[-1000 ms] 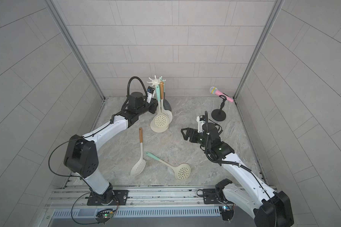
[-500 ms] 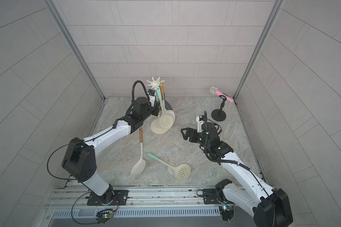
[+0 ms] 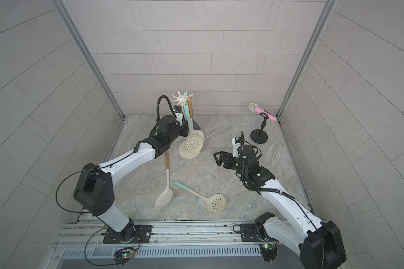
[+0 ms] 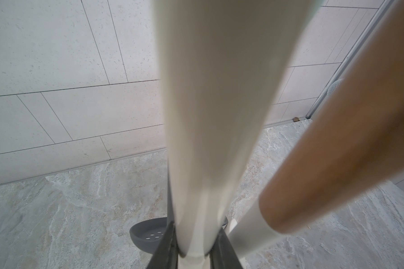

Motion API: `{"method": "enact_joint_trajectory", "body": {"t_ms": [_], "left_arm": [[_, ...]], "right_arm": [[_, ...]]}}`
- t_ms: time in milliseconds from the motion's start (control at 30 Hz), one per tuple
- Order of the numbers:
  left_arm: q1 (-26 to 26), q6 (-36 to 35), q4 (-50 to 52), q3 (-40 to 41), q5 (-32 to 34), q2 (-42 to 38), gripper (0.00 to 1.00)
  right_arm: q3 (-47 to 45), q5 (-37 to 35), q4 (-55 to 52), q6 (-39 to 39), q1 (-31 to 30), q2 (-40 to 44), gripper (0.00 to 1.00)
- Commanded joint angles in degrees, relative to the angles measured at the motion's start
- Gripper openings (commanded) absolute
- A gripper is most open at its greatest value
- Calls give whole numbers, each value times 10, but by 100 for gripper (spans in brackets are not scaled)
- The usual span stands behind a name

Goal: Hang the skimmer on the kitchen utensil rack
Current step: Adjust the rack at the center of the board.

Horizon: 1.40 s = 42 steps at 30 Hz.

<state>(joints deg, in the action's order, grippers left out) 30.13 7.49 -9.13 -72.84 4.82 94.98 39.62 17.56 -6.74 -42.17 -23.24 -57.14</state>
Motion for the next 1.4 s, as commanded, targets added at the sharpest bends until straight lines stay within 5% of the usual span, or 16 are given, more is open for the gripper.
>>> {"method": "enact_joint_trajectory", "body": {"t_ms": [0,433,567,667,867,1133,1367], "left_arm": [[-1,16,45,20,8,-23,8],[-1,-18,46,58,5,-40,41],[0,-20,57,49,4,-39,57],[-1,-37,72,43,8,-34,79],[-5,-65,68,76,16,-56,100],[-14,-90,95,103,-34,-101,100],[-93,-126,170,104,-126,-142,100]], "right_arm": [[2,-7,2,0,-3,10,97],[16,13,1,5,-18,-36,100],[13,15,0,8,-22,-38,100],[13,13,-9,14,-22,-31,100],[26,10,-57,45,-22,-22,100],[23,23,-73,70,-33,-26,100],[53,-28,-127,103,-107,-51,100]]}}
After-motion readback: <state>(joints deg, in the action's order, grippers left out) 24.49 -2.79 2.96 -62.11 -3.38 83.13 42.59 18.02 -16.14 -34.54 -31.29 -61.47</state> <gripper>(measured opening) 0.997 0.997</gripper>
